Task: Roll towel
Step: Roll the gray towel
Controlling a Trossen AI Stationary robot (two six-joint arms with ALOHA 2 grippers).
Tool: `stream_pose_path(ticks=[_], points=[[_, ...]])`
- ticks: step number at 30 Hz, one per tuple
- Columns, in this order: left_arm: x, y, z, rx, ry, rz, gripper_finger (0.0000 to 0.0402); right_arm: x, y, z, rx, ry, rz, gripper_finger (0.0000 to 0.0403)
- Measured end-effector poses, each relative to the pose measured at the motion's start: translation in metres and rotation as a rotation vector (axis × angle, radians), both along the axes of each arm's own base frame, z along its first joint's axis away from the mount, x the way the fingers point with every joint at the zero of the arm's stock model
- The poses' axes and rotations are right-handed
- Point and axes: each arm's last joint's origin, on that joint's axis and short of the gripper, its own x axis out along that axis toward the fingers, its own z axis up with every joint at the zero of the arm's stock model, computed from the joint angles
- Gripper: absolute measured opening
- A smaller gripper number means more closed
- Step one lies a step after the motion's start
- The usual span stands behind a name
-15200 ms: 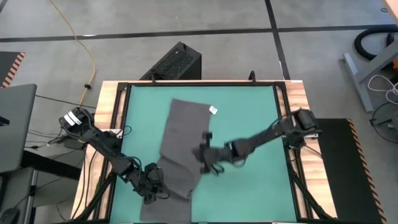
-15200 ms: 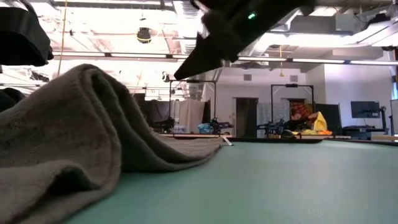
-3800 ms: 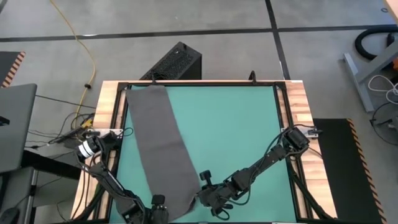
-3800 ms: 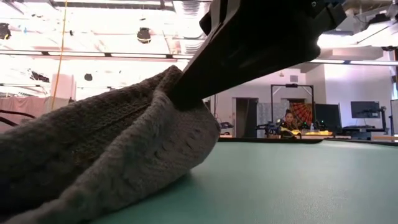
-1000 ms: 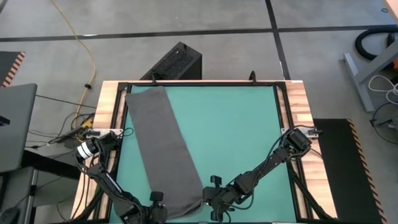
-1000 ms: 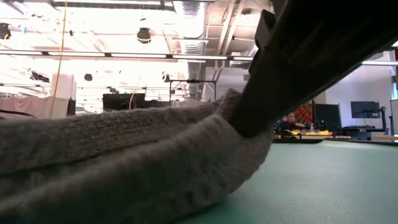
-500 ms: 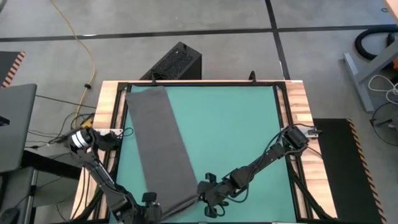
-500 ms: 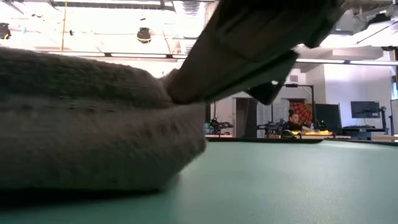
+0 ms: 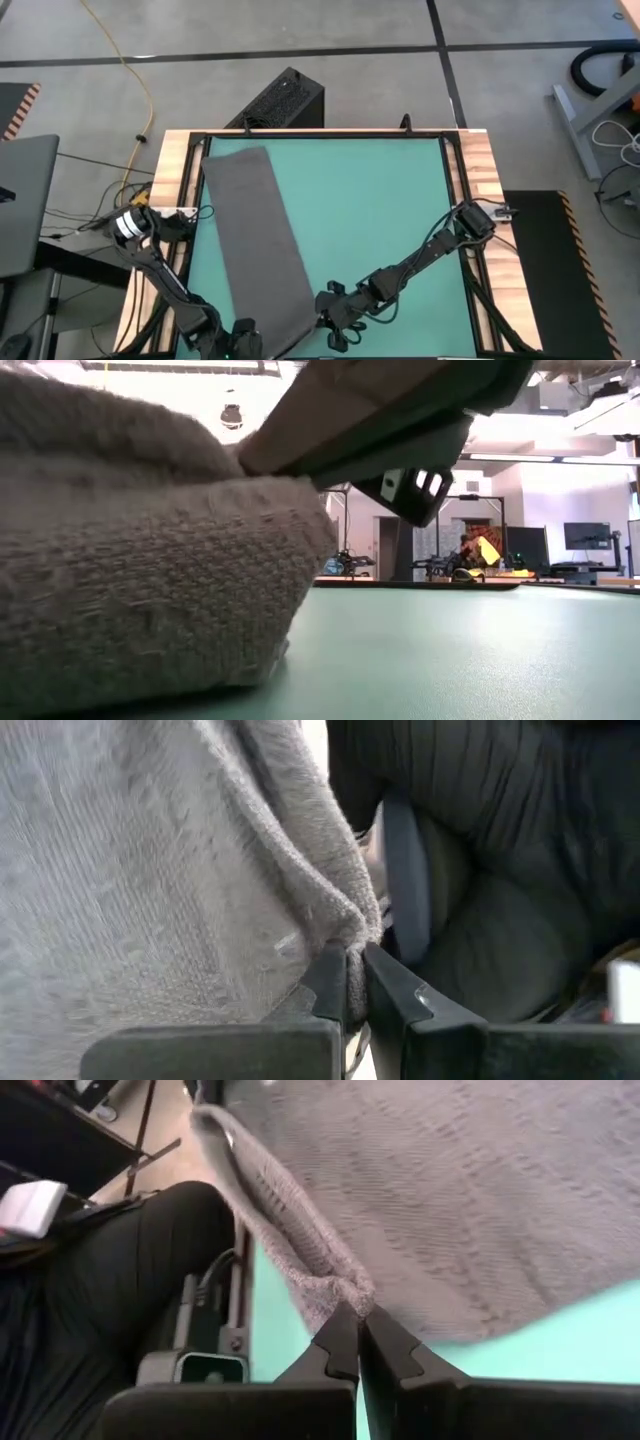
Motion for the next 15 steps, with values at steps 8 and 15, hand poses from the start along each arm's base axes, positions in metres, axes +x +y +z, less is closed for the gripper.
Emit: stream_pose_path(ticks=[8,15], points=[[-0.013,0.022,-0.025,-0.133,0.001,0.083,0.0000,0.007,-0.017,-0.004,-0.037,0.033,-0.095,0.0017],[-0.022,0.034,-0.011,-0.195,0.014,0.120,0.0018,0.008,-0.029,-0.012,-0.050,0.022,-0.140,0.0017]])
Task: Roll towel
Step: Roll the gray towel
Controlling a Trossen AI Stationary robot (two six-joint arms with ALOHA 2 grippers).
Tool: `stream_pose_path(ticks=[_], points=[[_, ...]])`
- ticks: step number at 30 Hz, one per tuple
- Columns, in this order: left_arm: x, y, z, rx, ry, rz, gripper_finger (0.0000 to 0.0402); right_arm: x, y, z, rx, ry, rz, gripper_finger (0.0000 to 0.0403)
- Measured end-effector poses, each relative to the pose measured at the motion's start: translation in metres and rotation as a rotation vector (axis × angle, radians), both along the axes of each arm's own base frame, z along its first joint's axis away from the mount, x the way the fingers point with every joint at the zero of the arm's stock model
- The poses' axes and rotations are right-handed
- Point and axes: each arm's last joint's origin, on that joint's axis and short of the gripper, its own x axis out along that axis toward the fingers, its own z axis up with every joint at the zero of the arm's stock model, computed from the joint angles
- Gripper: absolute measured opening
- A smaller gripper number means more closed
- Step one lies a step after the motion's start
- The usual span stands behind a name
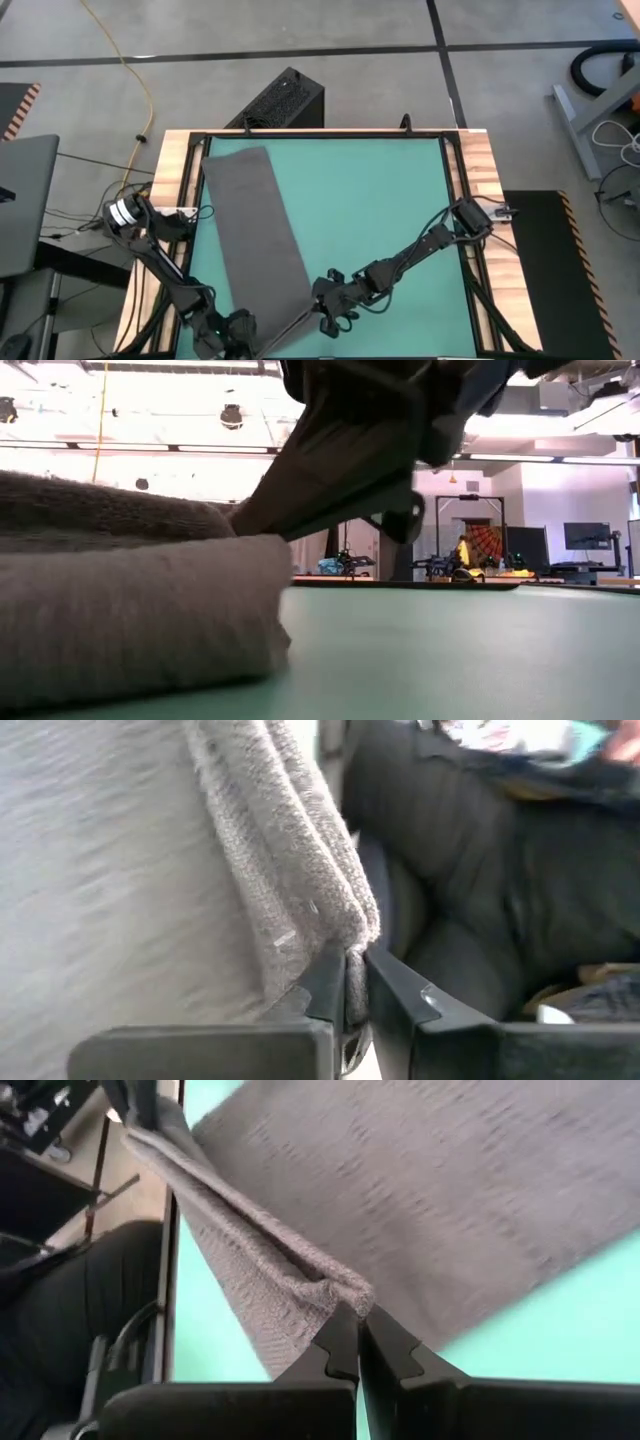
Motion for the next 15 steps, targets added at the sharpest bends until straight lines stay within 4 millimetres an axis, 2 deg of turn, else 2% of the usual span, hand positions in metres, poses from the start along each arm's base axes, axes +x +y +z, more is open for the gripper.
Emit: stream_pose_path(ticks=[6,9,12,15], points=[[-0.009,0.019,0.003,0.126,0.153,0.043,0.0060,-0.005,-0.013,-0.017,-0.037,0.021,-0.043,0.0017],[-0.013,0.025,0.008,0.160,0.177,0.034,0.0074,-0.006,-0.015,-0.020,-0.045,0.018,-0.054,0.0017],[-0.013,0.029,0.021,0.178,0.095,0.021,0.0078,-0.008,-0.016,-0.022,-0.060,0.018,-0.066,0.0017],[-0.010,0.031,0.040,0.257,-0.094,0.054,0.0076,-0.007,-0.017,-0.022,-0.062,0.017,-0.072,0.0017]])
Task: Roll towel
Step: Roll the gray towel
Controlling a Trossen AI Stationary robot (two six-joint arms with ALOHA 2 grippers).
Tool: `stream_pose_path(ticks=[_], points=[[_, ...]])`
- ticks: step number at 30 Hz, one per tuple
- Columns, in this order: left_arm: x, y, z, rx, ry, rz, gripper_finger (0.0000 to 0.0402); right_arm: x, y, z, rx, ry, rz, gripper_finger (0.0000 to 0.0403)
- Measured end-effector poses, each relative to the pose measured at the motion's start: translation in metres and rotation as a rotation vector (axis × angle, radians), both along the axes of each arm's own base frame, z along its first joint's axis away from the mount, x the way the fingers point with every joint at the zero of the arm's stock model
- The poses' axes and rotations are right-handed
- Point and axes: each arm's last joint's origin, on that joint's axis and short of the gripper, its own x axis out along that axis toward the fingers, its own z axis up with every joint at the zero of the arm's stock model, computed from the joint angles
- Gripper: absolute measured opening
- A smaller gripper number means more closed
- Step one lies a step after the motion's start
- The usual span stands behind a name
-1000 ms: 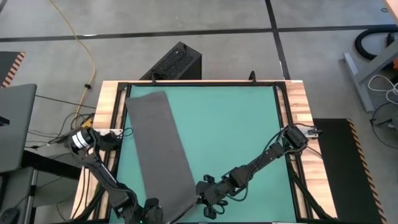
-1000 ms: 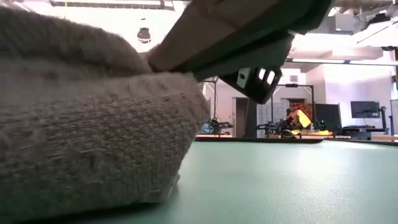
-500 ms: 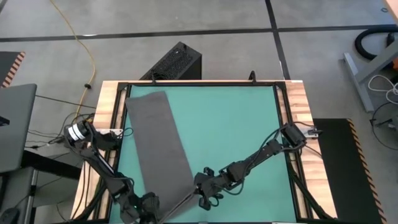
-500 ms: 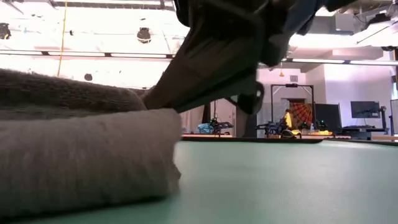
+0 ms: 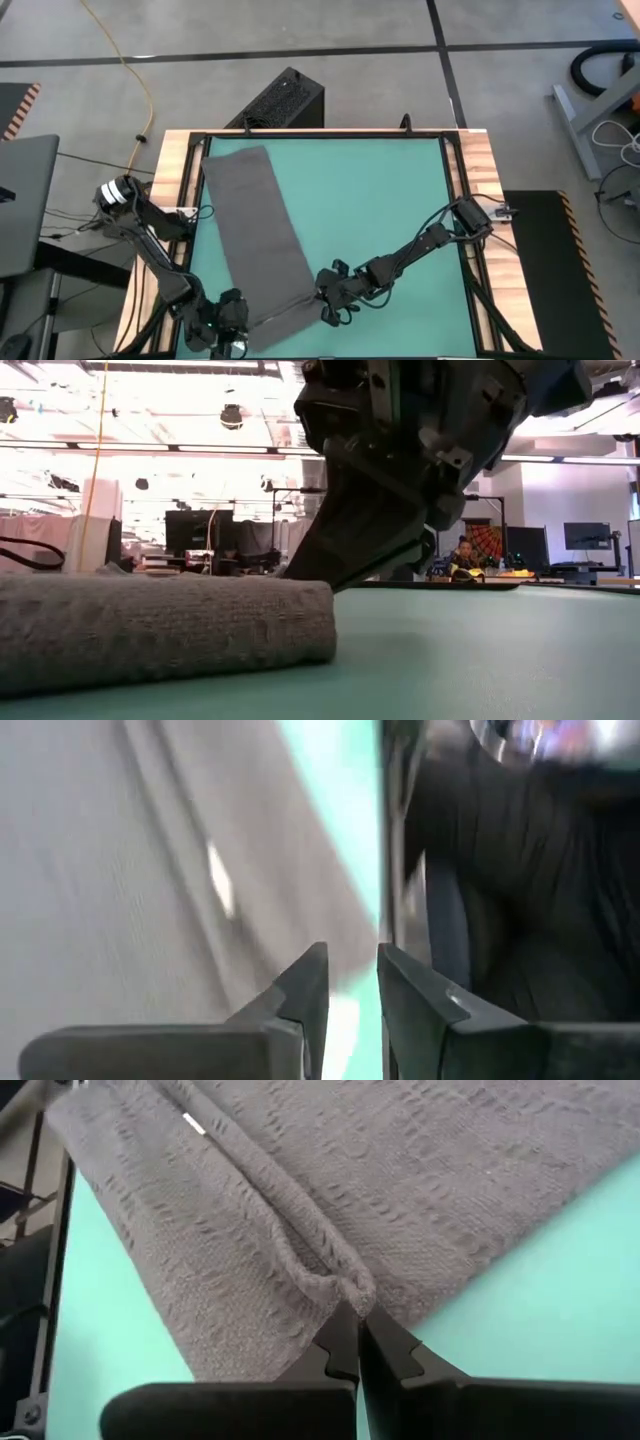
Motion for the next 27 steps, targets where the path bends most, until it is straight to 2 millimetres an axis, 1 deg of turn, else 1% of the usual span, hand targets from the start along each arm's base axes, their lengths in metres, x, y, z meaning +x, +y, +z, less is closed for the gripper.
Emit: stream_pose_path(ticks=[2,3,4,8,10,12,14,18,23,27], points=[[0.005,-0.001,0.012,0.073,-0.136,0.029,0.0072,0.000,-0.001,0.000,0.000,0.001,-0.003,0.0017],[0.007,-0.002,0.013,0.112,-0.182,0.041,0.0068,0.000,-0.001,0.000,-0.001,0.002,-0.003,0.0018],[0.011,-0.002,0.010,0.143,-0.204,0.052,0.0064,0.000,-0.001,0.000,-0.001,0.002,-0.003,0.0018],[0.034,-0.005,-0.024,0.205,-0.189,0.014,0.0044,0.000,-0.001,0.000,-0.002,0.004,-0.003,0.0024],[0.047,-0.006,-0.034,0.211,-0.216,0.007,0.0032,0.000,-0.001,-0.001,-0.005,0.010,-0.002,0.0029],[0.054,0.000,-0.044,0.251,-0.193,0.024,0.0021,0.000,-0.002,-0.001,-0.004,0.013,-0.003,0.0034],[0.060,0.005,-0.051,0.280,-0.177,0.050,0.0009,0.000,-0.002,-0.001,0.003,0.017,0.004,0.0039],[0.067,0.012,-0.051,0.293,-0.174,0.059,0.0002,-0.001,-0.002,-0.002,-0.001,0.028,0.008,0.0048],[0.067,0.014,-0.052,0.287,-0.146,0.045,0.0000,-0.001,-0.003,0.001,-0.037,0.025,0.041,0.0058],[0.067,0.013,-0.061,0.290,-0.118,0.045,0.0000,-0.002,-0.003,0.008,-0.043,0.007,0.054,0.0063]])
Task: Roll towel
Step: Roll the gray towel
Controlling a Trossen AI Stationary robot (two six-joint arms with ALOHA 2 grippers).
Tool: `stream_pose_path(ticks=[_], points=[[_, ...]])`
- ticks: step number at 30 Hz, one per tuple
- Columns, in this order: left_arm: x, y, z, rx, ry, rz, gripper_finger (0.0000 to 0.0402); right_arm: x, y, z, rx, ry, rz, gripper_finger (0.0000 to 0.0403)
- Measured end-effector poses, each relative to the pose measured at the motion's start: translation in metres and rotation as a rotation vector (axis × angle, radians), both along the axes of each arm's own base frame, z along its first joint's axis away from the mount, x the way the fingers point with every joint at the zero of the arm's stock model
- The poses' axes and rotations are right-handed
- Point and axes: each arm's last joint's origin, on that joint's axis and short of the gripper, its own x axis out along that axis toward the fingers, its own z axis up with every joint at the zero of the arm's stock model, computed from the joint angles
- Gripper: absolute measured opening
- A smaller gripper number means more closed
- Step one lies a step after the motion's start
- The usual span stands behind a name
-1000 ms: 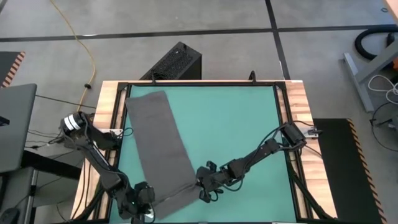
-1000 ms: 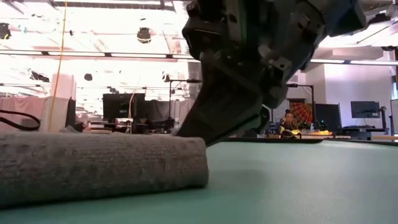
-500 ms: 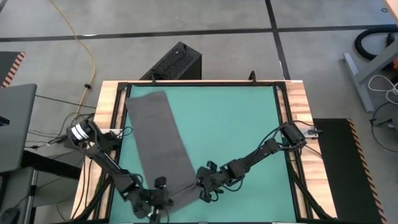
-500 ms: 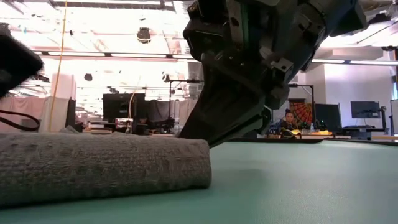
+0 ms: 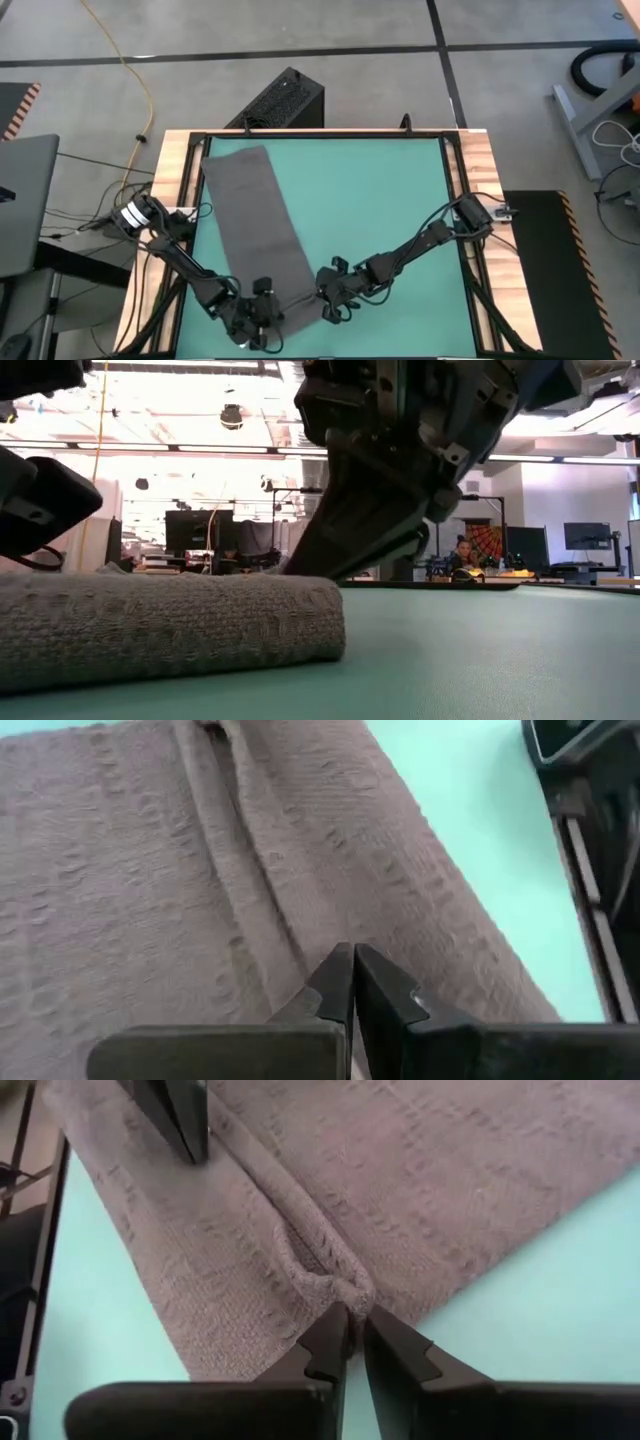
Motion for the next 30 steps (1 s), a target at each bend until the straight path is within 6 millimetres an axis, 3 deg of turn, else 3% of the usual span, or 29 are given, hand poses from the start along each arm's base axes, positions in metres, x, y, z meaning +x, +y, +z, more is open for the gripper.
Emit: stream_pose_path(ticks=[6,13,18,23,27,30], points=[[0.003,-0.002,-0.021,0.007,0.037,0.030,0.0000,-0.005,0.000,0.011,-0.016,0.009,0.020,0.0066],[0.002,-0.002,-0.023,-0.008,0.057,0.030,0.0000,-0.019,-0.002,0.030,-0.098,0.049,0.048,0.0066],[0.002,-0.001,-0.024,-0.006,0.073,0.023,0.0000,-0.027,0.016,0.040,-0.284,-0.053,0.252,0.0067],[0.002,0.000,-0.025,-0.004,0.079,0.015,0.0000,-0.028,0.043,0.018,-0.551,-0.152,0.425,0.0096],[0.003,0.000,-0.025,-0.016,0.090,0.013,0.0000,-0.031,0.056,0.000,-0.758,-0.164,0.521,0.0147],[0.003,0.001,-0.026,-0.016,0.095,0.012,0.0000,-0.036,0.062,-0.003,-0.789,-0.159,0.530,0.0196]])
